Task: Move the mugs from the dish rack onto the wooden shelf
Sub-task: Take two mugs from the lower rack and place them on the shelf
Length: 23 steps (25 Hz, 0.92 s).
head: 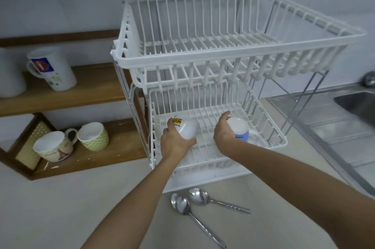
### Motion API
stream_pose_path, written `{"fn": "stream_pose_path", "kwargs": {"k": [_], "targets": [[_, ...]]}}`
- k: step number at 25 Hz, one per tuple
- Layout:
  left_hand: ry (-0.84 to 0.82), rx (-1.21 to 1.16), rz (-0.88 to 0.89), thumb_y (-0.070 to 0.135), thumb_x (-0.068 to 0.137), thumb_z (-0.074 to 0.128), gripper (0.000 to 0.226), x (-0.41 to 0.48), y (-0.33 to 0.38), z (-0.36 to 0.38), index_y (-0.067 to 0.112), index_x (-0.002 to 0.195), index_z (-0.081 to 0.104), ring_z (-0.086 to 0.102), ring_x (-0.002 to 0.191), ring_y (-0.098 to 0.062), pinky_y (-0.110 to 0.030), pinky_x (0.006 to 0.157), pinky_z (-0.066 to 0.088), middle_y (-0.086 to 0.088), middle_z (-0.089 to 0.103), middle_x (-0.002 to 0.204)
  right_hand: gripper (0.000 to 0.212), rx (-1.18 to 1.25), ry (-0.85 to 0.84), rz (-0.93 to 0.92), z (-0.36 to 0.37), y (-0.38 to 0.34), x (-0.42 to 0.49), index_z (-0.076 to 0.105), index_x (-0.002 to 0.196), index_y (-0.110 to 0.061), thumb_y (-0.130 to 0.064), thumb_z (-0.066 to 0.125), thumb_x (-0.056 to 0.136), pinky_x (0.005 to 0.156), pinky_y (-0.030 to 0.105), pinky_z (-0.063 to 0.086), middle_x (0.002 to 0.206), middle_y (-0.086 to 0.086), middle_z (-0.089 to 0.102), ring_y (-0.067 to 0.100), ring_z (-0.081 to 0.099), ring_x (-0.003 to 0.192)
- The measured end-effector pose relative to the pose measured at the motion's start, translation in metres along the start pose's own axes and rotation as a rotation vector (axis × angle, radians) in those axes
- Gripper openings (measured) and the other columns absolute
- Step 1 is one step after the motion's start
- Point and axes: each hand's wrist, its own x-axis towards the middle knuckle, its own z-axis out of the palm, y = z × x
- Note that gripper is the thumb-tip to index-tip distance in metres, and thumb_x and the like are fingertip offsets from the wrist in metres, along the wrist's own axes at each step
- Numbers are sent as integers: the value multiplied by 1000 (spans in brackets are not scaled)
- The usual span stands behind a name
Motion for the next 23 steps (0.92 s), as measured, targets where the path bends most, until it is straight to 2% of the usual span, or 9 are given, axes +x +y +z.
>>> {"fn": "stream_pose_path", "kwargs": {"k": [2,4,8,10,12,15,18,21,23], "targets": [[29,-126,88,42,53,81,102,-10,1,-11,25,140,29,56,104,-27,-37,81,51,-5,57,119,49,73,-10,-4,5,14,-3,46,132,-13,-31,55,88,100,66,34,133,18,47,43,46,119],[30,-261,160,40,52,83,97,-24,5,-28,31,135,33,58,100,-18,-33,78,53,5,59,114,66,316,19,33,10,32,-11,40,136,-14,-42,63,81,97,58,40,133,13,47,38,47,120],[-164,-608,158,29,55,88,82,-69,0,-62,39,122,40,59,92,4,-22,72,54,19,57,106,84,1198,199,258,28,59,-48,42,123,-15,-62,72,60,69,34,46,112,5,56,27,61,96],[-258,-675,214,20,56,89,77,-92,-12,-83,39,117,45,61,90,8,-19,69,55,14,59,108,73,1779,302,247,38,56,-73,47,112,-15,-54,77,59,63,31,47,99,1,62,23,63,84],[-302,-720,283,16,55,86,80,-115,-28,-109,32,122,46,61,96,5,-17,72,54,9,61,113,60,2277,450,111,40,43,-100,53,105,-15,-40,81,59,57,23,50,84,-5,69,14,66,73],[-307,-762,370,22,53,83,86,-139,-61,-149,19,129,44,61,106,-6,-20,76,53,11,63,116,45,2697,693,-122,23,9,-130,63,100,-18,-22,79,58,61,17,53,78,-13,74,4,69,74],[-202,-783,312,29,50,79,79,-147,-102,-183,21,123,48,63,103,-8,-19,73,54,8,66,111,60,2879,854,-298,-18,-27,-150,63,112,-26,-3,73,58,76,26,57,104,-8,73,12,68,98],[21,-809,136,40,48,77,78,-137,-138,-207,27,120,49,65,98,-10,-23,69,57,2,64,112,76,2822,934,-428,-82,-44,-166,54,121,-29,-15,79,51,78,30,56,113,-1,67,19,64,104],[152,-798,53,42,52,81,83,-123,-158,-218,25,126,47,63,99,-13,-24,69,56,0,62,114,77,2797,953,-422,-129,-47,-173,51,119,-31,-21,81,49,74,26,55,109,-6,65,16,63,101]]}}
